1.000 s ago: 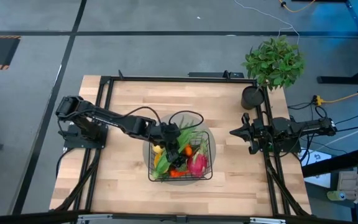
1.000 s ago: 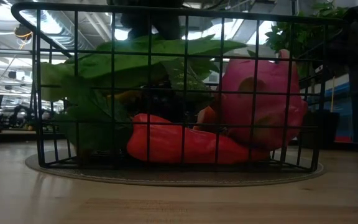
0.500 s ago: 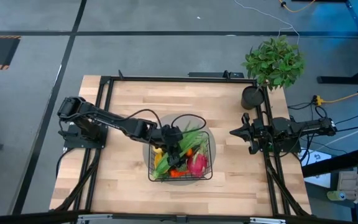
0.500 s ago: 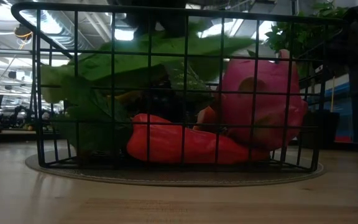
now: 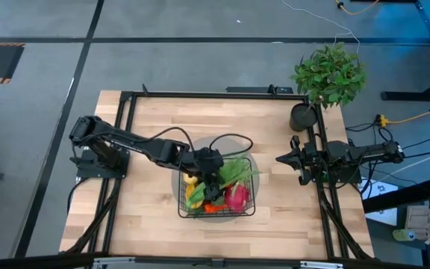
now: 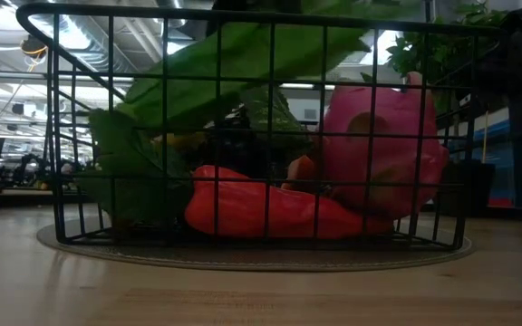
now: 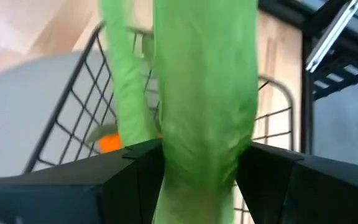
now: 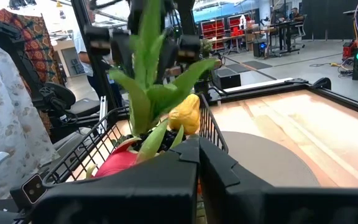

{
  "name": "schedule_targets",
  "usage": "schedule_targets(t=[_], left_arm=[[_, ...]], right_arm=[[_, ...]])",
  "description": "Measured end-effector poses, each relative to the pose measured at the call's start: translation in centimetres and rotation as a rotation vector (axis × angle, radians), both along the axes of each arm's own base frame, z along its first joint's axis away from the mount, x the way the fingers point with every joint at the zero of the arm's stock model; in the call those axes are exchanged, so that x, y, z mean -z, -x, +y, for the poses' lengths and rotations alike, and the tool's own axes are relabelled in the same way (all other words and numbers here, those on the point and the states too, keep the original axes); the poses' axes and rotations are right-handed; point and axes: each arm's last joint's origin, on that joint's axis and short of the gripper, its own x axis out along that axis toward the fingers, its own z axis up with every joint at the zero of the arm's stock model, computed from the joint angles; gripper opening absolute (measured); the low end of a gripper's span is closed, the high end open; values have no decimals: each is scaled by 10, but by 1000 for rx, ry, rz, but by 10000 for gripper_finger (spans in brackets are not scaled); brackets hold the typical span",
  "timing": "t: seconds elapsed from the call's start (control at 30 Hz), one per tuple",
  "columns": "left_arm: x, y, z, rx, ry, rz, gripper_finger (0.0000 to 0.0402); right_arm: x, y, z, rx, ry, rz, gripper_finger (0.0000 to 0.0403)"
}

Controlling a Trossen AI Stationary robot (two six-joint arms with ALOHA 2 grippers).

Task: Build produce basket
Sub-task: Put the leaf lettuce into the wire basket

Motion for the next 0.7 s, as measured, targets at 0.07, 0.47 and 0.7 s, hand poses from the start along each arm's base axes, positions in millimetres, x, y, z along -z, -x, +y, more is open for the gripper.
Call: schedule_targets(t=[0.07, 0.47, 0.7], left_arm=[[-11, 0, 0, 0, -2, -2, 163], [-15, 6, 3, -55, -34, 84, 163], [-25, 6, -9, 69, 57, 15, 163]], right_arm=[[0, 0, 0, 0, 0, 0, 5], [0, 0, 0, 0, 0, 0, 5], [0, 0, 0, 0, 0, 0, 5]])
